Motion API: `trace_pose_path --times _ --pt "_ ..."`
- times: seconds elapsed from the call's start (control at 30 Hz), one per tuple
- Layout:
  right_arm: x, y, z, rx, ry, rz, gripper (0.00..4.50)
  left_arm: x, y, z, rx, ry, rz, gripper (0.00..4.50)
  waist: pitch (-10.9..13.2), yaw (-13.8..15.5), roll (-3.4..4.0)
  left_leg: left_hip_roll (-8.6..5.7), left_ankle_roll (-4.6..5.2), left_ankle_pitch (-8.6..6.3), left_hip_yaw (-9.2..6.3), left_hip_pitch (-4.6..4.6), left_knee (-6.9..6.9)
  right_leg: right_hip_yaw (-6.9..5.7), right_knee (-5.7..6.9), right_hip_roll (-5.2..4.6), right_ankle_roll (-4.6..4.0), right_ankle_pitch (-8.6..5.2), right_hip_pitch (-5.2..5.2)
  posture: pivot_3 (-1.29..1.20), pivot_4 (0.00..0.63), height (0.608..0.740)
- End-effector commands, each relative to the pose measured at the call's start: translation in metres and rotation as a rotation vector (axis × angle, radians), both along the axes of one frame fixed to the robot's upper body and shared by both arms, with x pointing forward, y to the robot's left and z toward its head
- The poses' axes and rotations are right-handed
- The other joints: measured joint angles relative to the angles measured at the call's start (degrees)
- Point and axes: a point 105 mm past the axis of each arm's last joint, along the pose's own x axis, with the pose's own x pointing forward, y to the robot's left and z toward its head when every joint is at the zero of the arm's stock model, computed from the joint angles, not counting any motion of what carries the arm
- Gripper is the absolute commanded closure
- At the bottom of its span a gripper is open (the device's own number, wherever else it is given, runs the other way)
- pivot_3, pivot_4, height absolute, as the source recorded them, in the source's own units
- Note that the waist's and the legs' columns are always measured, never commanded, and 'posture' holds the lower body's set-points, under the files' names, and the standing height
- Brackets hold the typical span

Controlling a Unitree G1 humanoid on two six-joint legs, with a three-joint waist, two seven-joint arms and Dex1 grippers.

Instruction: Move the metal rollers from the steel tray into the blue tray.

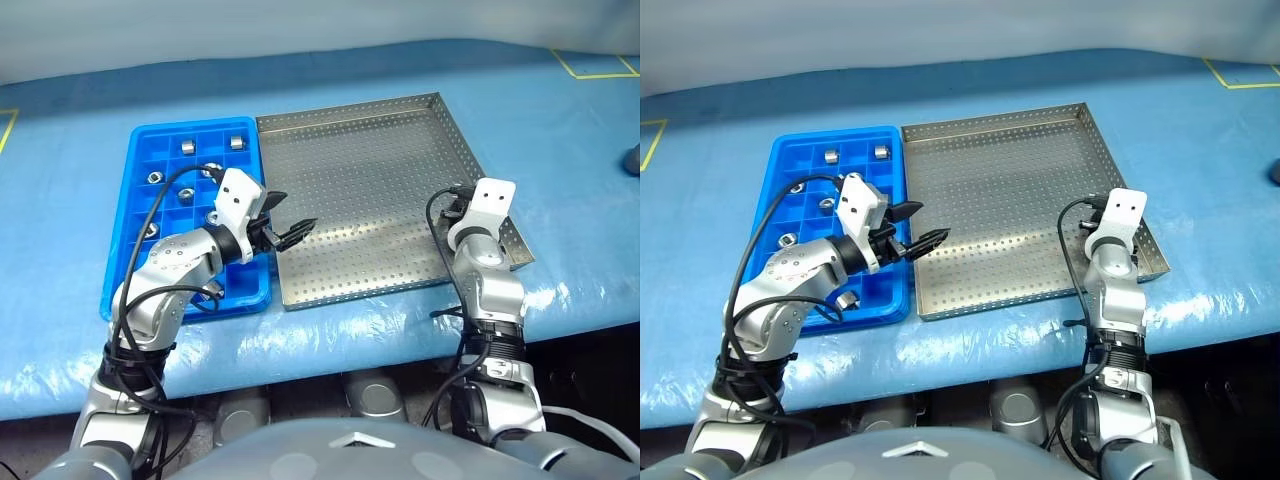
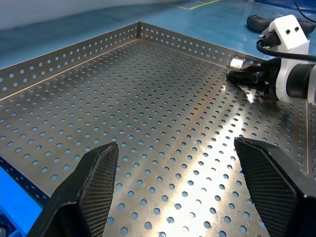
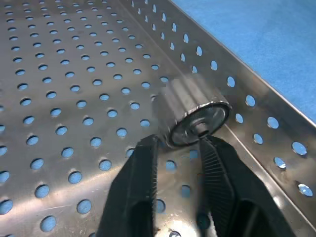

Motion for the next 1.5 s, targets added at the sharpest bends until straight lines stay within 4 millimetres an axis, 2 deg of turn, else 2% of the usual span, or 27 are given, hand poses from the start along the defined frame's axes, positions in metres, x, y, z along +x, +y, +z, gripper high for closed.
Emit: trace_pose_path --times 0.03,0.27,0.33,0.43,0.5,0.57,0.67,0.8,0.87,0.93,1.03,1.1,1.17,1.3,1.5 --pt "0.006 -0.002 0.024 -0.017 -0.098 -0.006 4.13 -0.004 -0.005 0.012 -0.011 -0.050 -0.021 0.42 0.0 0.0 0.00 -0.01 0.00 0.00 0.01 -0.01 0.00 0.00 -0.01 -0.01 0.01 -0.01 0.00 -0.16 0.150 0.740" --pt "0.006 0.003 0.032 -0.048 -0.122 0.005 4.13 -0.004 -0.008 0.009 -0.015 -0.038 -0.030 0.42 0.0 0.0 0.00 -0.01 0.00 0.00 0.01 -0.01 -0.02 0.01 -0.02 -0.01 -0.01 0.01 0.00 -0.15 0.150 0.740" --pt "0.003 0.019 0.040 -0.015 -0.148 0.063 4.13 -0.004 -0.015 0.010 -0.025 -0.041 -0.046 0.42 0.0 0.1 0.01 -0.01 0.00 0.00 0.01 0.00 -0.02 0.01 -0.01 -0.01 -0.01 0.01 -0.01 -0.15 0.150 0.740" --pt "-0.007 0.054 0.061 0.016 -0.226 0.200 4.13 -0.002 -0.031 0.013 -0.046 -0.055 -0.082 0.42 0.0 0.3 0.01 0.00 0.00 0.00 -0.02 -0.01 -0.03 0.00 0.00 0.01 0.00 0.00 -0.01 -0.14 0.150 0.740" --pt "-0.019 0.075 0.081 -0.039 -0.288 0.268 4.13 0.009 -0.044 0.015 -0.061 -0.061 -0.080 0.42 0.0 0.5 0.02 -0.01 0.00 0.00 -0.02 -0.03 -0.01 0.00 -0.01 0.00 0.01 -0.01 -0.01 -0.15 0.150 0.740" --pt "-0.034 0.089 0.102 -0.093 -0.352 0.303 4.13 0.026 -0.062 0.019 -0.074 -0.075 -0.069 0.42 0.0 1.0 0.03 -0.03 0.00 0.00 -0.02 -0.03 0.03 0.00 0.00 -0.01 0.21 -0.11 -0.01 -0.16 0.150 0.740" --pt "-0.051 0.092 0.121 -0.196 -0.399 0.281 4.13 0.052 -0.098 0.026 -0.085 -0.085 -0.059 0.42 0.0 1.8 0.01 -0.05 0.00 0.00 -0.03 -0.08 0.15 -0.02 -0.02 -0.01 0.28 -0.08 0.00 -0.20 0.150 0.740" --pt "-0.081 0.054 0.164 -0.344 -0.560 -0.085 4.13 0.075 -0.156 0.023 -0.040 -0.070 -0.113 0.42 0.0 2.0 0.01 -0.19 0.08 -0.05 -0.02 -0.29 0.35 -0.03 -0.23 -0.08 0.44 0.00 0.01 -0.27 0.150 0.740" --pt "-0.093 0.060 0.178 -0.365 -0.618 -0.080 4.13 0.076 -0.184 0.022 -0.022 -0.067 -0.176 0.42 0.0 1.0 0.02 -0.20 0.13 -0.08 -0.01 -0.44 0.34 -0.02 -0.33 -0.09 0.44 0.00 -0.10 -0.34 0.150 0.740" --pt "-0.097 0.075 0.178 -0.320 -0.617 0.017 4.13 0.076 -0.202 0.021 0.010 -0.075 -0.218 0.42 0.0 -1.6 0.06 -0.16 0.25 -0.16 0.03 -0.49 0.29 0.00 -0.45 -0.07 0.46 -0.03 -0.14 -0.42 0.150 0.740" --pt "-0.108 0.125 0.166 -0.232 -0.574 0.370 4.13 0.078 -0.219 0.017 0.079 -0.093 -0.220 0.42 -0.1 -5.9 0.08 -0.14 0.45 -0.28 0.06 -0.53 0.16 0.03 -0.52 -0.06 0.56 -0.19 -0.18 -0.53 0.150 0.740" --pt "-0.124 0.152 0.152 -0.260 -0.530 0.584 4.13 0.077 -0.226 0.014 0.127 -0.117 -0.214 0.42 -0.1 -8.8 0.12 -0.14 0.59 -0.36 0.05 -0.63 0.12 0.01 -0.69 -0.08 0.61 -0.22 -0.18 -0.59 0.150 0.740" --pt "-0.138 0.166 0.134 -0.227 -0.472 0.698 4.13 0.074 -0.233 0.013 0.166 -0.151 -0.222 0.42 -0.1 -11.6 0.12 -0.18 0.83 -0.52 0.07 -0.76 0.16 -0.03 -0.93 -0.18 0.69 -0.26 -0.17 -0.66 0.150 0.740" --pt "-0.157 0.174 0.110 -0.185 -0.384 0.739 4.13 0.067 -0.243 0.012 0.192 -0.171 -0.239 0.42 -0.1 -18.1 0.10 -0.25 1.00 -0.66 0.15 -0.81 0.28 -0.02 -0.98 -0.34 0.83 -0.32 -0.10 -0.75 0.150 0.740" --pt "-0.171 0.166 0.101 -0.171 -0.357 0.629 4.13 0.073 -0.238 0.005 0.249 -0.199 -0.157 0.42 0.1 -28.5 -0.29 -0.26 0.98 -0.68 0.24 -0.44 0.41 0.02 -0.97 -0.43 1.09 -0.21 0.29 -0.84 0.150 0.740"
